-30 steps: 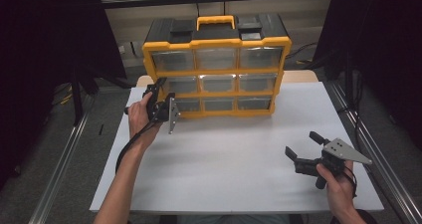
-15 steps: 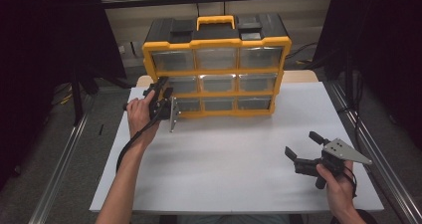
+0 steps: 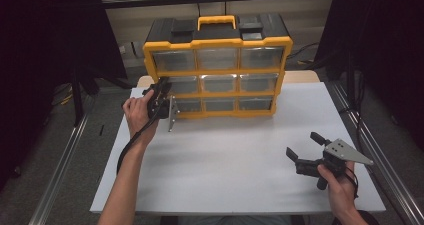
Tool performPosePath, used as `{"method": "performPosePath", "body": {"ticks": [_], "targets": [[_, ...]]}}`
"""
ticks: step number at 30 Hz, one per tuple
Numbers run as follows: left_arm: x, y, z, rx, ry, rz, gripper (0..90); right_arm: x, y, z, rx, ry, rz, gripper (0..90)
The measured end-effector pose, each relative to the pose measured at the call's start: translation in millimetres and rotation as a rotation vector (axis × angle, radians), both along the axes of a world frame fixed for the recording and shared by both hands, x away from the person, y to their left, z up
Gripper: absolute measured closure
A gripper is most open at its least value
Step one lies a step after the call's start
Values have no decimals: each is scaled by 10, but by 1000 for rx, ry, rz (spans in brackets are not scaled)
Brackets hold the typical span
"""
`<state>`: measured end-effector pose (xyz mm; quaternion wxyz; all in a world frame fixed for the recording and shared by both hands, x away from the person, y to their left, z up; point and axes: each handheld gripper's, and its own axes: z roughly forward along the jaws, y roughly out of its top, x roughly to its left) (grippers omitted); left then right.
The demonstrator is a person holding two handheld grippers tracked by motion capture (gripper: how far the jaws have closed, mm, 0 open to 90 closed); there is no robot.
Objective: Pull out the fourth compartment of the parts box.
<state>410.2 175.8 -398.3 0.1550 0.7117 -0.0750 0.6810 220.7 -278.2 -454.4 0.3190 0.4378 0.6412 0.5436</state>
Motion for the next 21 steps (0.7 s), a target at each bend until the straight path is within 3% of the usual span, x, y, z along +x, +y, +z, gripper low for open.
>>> {"method": "performPosePath", "body": {"ticks": [2,3,7,13,14,16,17,21], "targets": [[3,-14,9,18,-13,-3,707,2,0,-1,0,3,2,4],[23,-19,-18,-26,-15,-29,718,2,7,-2,3,0,-1,4],[-13,-29,-8,46,-32,27,742,-11,12,4,6,2,0,3],[-4,-48,-18,34,-38,19,781,-6,4,0,0,-3,-4,4],[-24,-56,-13,49,-43,52,782,-7,3,0,-2,-3,-2,3],[-10,-61,-27,21,-44,33,785,-8,2,1,-1,-4,-1,4],[-22,-56,-17,38,-44,45,785,-8,1,0,-2,-5,-1,4],[-23,-59,-17,40,-43,43,788,-8,2,0,-1,-3,-2,4]]}}
